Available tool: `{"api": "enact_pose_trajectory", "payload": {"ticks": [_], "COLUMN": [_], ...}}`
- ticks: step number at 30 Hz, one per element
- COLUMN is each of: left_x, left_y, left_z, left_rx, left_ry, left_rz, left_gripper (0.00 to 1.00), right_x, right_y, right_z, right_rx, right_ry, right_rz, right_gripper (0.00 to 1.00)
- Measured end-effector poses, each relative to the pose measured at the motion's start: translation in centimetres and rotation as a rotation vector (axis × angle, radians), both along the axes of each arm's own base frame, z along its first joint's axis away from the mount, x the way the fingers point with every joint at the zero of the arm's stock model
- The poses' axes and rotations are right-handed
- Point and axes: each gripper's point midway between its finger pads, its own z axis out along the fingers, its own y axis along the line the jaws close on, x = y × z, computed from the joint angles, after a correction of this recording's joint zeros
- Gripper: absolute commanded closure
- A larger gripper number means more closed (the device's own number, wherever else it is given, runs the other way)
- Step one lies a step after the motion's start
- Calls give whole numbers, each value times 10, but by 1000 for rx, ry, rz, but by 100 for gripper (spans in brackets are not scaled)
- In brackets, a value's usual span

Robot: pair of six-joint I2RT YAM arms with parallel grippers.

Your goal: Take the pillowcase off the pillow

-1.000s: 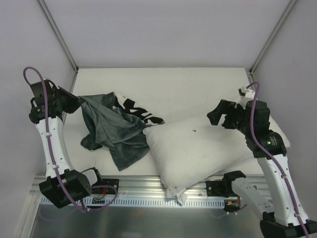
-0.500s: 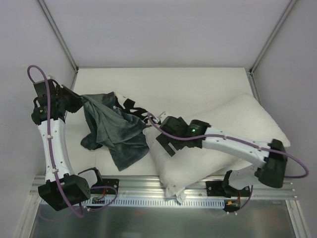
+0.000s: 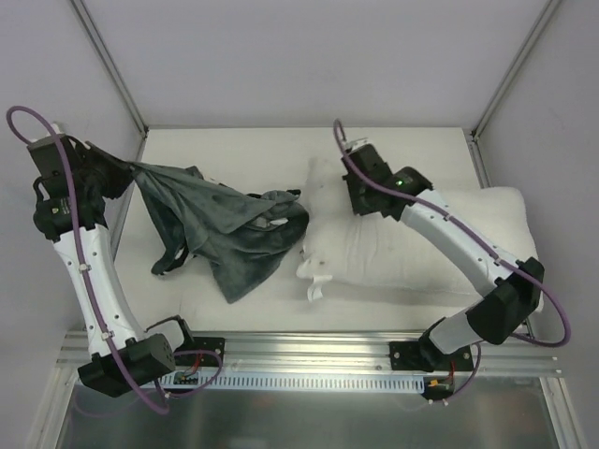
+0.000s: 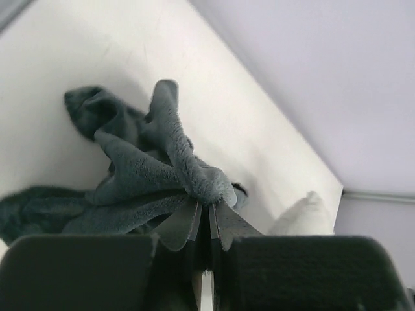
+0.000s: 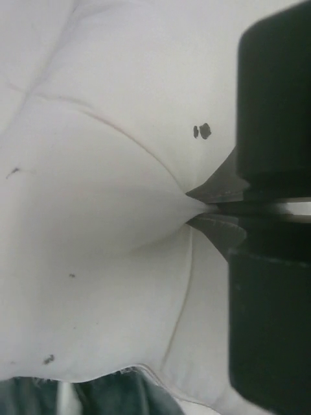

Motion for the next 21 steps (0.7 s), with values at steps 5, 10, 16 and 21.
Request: {"api": "enact_pose_trajectory", "payload": {"ticks": [5,10,16,21], "left_x": [-2,-1,22,60], "left_y": [10,10,2,-28], "left_z": [66,96,50,-8], "left_rx": [66,95,46,14], "left_ry": [-135,-201,-81,72], "left_rz": [33,27,-33,-197], "left_gripper": [100,100,100,6], "right_x": [46,65,102,118], "right_y": [-43,-50,-38,-30], "right_z": [56,76,38,3], "right_rx": [116,205,231,239], "right_ry": [-112,-128,-39,34], "right_rz": [-168,-213,-258,-281], "right_gripper": [99,99,81,4]}}
